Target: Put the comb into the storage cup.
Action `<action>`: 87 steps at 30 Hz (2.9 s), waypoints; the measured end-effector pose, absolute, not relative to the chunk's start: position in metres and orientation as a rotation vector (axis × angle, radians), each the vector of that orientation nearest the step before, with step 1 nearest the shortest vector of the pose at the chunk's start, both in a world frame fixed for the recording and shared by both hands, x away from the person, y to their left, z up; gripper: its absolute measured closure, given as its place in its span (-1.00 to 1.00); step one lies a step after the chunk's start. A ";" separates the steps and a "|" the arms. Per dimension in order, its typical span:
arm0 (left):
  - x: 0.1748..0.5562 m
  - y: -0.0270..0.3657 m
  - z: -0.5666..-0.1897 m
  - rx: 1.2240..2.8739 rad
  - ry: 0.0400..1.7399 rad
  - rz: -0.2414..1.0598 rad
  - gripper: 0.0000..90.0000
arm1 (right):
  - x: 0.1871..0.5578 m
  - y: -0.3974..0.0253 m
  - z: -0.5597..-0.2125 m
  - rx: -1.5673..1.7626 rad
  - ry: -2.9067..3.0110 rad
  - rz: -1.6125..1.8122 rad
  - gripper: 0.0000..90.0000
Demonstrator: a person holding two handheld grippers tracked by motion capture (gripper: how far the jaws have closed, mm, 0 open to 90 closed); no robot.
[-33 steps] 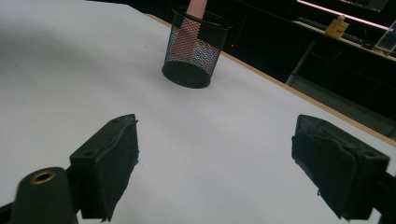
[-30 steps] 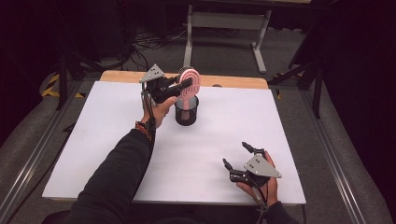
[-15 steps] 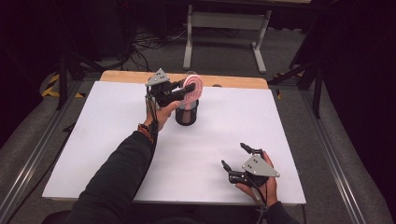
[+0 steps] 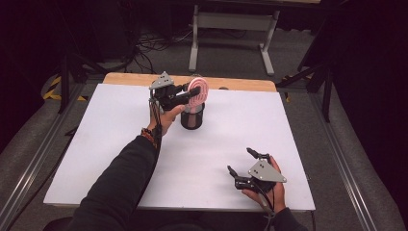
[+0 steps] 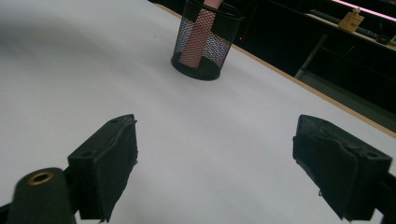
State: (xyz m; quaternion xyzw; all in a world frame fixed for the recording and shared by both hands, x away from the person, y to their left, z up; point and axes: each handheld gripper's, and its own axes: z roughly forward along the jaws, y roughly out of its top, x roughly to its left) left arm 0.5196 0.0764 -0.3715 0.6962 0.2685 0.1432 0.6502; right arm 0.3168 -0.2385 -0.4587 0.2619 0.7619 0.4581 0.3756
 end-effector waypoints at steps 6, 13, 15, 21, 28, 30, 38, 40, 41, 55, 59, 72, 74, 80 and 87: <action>0.521 0.078 -0.371 1.591 0.604 0.354 0.37 | 0.317 -0.239 -0.459 0.673 1.954 1.167 -0.68; 0.522 0.083 -0.368 1.608 0.611 0.402 0.31 | 0.318 -0.238 -0.461 0.676 1.963 1.159 -0.69; 0.523 0.086 -0.368 1.606 0.609 0.416 0.34 | 0.319 -0.237 -0.461 0.675 1.966 1.155 -0.69; 0.523 0.090 -0.364 1.616 0.616 0.443 0.31 | 0.319 -0.237 -0.463 0.679 1.975 1.150 -0.69; 0.523 0.092 -0.360 1.628 0.607 0.471 0.29 | 0.319 -0.236 -0.463 0.679 1.973 1.141 -0.69; 0.523 0.093 -0.359 1.622 0.609 0.472 0.28 | 0.319 -0.236 -0.463 0.680 1.973 1.141 -0.69; 0.522 0.103 -0.354 1.609 0.647 0.536 0.23 | 0.321 -0.239 -0.463 0.705 1.974 1.165 -0.69; 0.522 0.106 -0.353 1.614 0.655 0.533 0.23 | 0.321 -0.239 -0.463 0.705 1.971 1.165 -0.69; 0.522 0.106 -0.353 1.614 0.655 0.533 0.22 | 0.321 -0.239 -0.463 0.705 1.971 1.165 -0.69; 0.522 0.108 -0.352 1.614 0.684 0.571 0.09 | 0.321 -0.238 -0.462 0.701 1.974 1.156 -0.69; 0.521 0.110 -0.349 1.613 0.684 0.596 0.03 | 0.322 -0.239 -0.462 0.703 1.975 1.154 -0.69; 0.520 0.108 -0.346 1.664 0.679 0.653 -0.14 | 0.322 -0.239 -0.462 0.703 1.975 1.149 -0.69; 0.520 0.108 -0.346 1.659 0.670 0.653 -0.17 | 0.322 -0.239 -0.462 0.703 1.973 1.149 -0.69; 0.521 0.106 -0.345 1.678 0.661 0.673 -0.28 | 0.322 -0.239 -0.462 0.703 1.974 1.147 -0.69; 0.522 0.106 -0.346 1.682 0.659 0.668 -0.46 | 0.321 -0.239 -0.462 0.704 1.972 1.145 -0.70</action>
